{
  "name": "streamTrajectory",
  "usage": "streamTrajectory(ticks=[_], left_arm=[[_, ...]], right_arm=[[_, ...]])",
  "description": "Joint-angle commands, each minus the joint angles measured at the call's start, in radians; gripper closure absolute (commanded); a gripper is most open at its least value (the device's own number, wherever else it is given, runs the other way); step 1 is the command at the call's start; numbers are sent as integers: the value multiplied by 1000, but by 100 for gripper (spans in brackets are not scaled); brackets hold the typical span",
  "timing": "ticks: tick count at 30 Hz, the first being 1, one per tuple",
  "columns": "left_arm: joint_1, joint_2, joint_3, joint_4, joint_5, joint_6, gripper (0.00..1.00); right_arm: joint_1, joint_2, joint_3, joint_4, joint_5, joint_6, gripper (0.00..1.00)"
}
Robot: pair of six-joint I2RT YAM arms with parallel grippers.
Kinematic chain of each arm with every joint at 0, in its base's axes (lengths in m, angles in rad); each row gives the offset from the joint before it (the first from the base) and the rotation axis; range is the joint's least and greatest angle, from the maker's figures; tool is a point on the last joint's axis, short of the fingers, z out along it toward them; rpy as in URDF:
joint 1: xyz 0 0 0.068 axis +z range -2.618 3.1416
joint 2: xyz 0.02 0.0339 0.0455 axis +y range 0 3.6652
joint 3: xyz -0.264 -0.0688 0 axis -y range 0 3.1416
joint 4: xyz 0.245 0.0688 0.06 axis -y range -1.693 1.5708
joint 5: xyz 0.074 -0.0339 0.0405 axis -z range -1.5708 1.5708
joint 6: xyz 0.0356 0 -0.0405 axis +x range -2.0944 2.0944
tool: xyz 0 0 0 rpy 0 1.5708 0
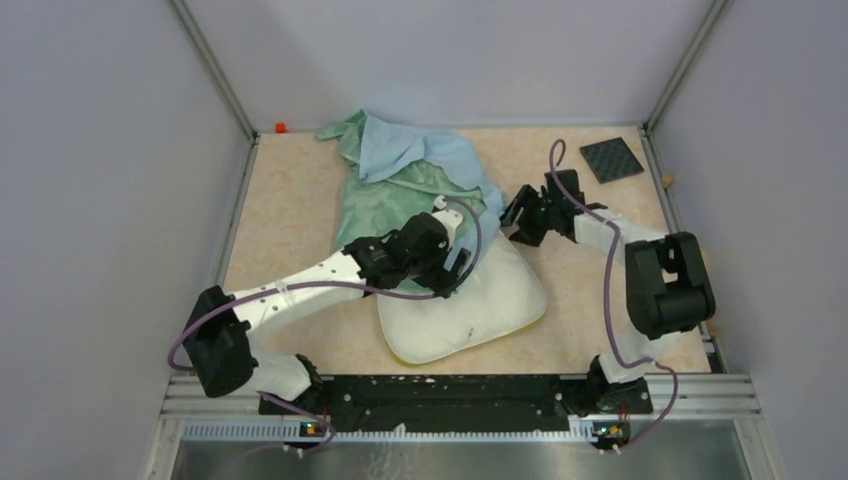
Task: Put the pillow into the pillowcase
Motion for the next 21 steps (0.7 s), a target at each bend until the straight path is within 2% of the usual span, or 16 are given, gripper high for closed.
streamTrajectory(ticks=[1,4,6,9,13,15,16,21], left_arm=[[-20,-16,-74,139,11,46,1],[-23,64,-48,157,3,43,1],[-23,129,-9,126,-16,13,6],[-23,184,21,140,-20,2,31],[-24,220,81,135,5,-4,79],[-25,229,118,126,15,-2,97],[-25,234,145,123,22,-2,100],[-24,278,255,92,70,-29,100]], right_arm=[[-5,-139,63,-162,126,-135,38],[-5,-199,55,-222,169,-163,36],[-8,-247,44,-258,198,-183,36],[-9,-322,18,-315,246,-215,36],[-3,-480,-44,-379,238,-259,36],[17,-589,-105,-398,223,-246,34],[39,-644,-140,-417,226,-231,34],[233,-931,-323,-454,289,-36,32]])
